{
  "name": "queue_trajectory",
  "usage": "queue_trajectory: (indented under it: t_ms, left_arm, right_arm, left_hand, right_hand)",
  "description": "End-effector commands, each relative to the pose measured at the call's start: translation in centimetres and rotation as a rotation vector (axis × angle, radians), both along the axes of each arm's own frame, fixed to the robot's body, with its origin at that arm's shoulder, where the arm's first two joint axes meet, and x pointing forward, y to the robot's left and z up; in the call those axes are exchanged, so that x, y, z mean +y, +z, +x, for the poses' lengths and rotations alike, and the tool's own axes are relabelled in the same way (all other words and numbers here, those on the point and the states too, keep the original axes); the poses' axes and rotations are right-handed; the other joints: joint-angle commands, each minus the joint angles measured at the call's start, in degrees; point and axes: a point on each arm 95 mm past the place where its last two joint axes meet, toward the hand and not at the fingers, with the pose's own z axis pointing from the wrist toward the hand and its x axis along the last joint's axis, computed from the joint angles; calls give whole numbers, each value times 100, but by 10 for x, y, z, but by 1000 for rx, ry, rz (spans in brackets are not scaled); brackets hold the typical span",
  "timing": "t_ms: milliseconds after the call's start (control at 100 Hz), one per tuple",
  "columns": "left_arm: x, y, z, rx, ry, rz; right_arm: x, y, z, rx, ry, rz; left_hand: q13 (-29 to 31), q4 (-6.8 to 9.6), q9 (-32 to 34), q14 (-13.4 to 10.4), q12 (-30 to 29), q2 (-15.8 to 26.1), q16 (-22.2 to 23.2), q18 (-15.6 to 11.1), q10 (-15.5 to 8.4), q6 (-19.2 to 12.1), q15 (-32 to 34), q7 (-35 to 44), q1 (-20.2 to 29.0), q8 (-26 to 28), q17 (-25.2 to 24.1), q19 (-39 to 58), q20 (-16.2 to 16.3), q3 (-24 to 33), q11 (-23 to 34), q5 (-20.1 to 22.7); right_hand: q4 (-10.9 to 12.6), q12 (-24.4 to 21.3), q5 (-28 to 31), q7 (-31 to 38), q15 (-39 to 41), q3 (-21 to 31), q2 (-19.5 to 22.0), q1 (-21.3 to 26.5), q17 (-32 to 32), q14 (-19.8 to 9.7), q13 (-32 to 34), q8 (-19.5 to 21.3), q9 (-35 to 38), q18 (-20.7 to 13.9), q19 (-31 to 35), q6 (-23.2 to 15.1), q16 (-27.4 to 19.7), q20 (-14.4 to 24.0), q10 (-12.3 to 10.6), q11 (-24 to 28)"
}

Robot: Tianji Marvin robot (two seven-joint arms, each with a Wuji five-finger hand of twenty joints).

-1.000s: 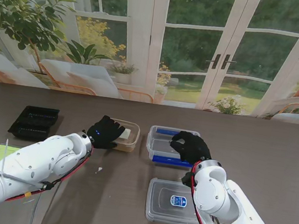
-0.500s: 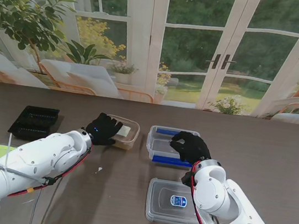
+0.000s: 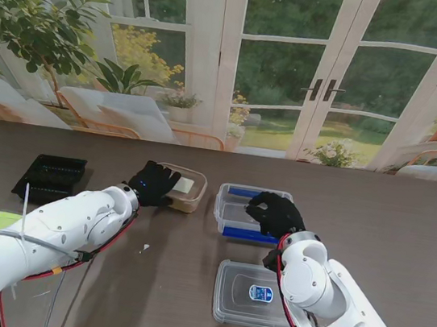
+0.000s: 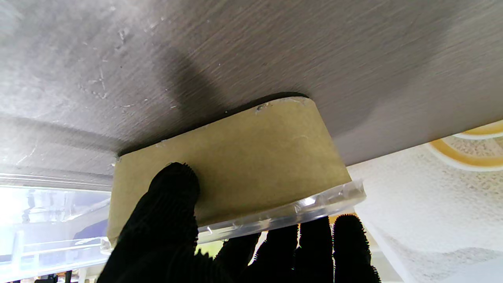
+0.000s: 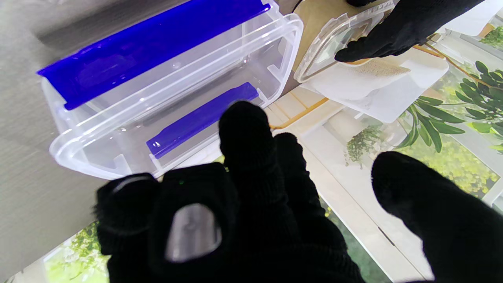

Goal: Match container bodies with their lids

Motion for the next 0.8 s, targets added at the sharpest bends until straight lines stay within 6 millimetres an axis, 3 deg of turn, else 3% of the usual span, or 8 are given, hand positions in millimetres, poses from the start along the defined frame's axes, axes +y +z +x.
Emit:
queue_trajectory:
  t_ms: [0, 790]
  left_arm:
    - [-6, -3, 1, 20, 3, -3]
    - [-14, -7, 16, 61, 37, -26]
  right_arm:
    - [4, -2, -1, 16, 13, 6]
    - [3, -6, 4, 34, 11, 13]
  left_hand:
    - [-60, 180, 56, 70, -111, 356, 8, -64, -190, 148, -8, -119, 326, 15, -141, -175, 130, -55, -15, -181]
    - [-120, 215, 34, 119, -165, 508, -42, -36, -118, 240, -191, -413, 373, -50, -184, -486, 287, -292, -246, -133]
  right_hand:
    - [-115, -58, 132, 31, 27, -38, -36, 21, 2279, 25, 41, -32, 124, 273, -5, 29, -57, 19, 298, -46]
    - [-115, -54, 146, 35, 32, -47, -38, 32, 2282, 28, 41, -36, 130, 259, -4, 47, -55, 26, 306, -52]
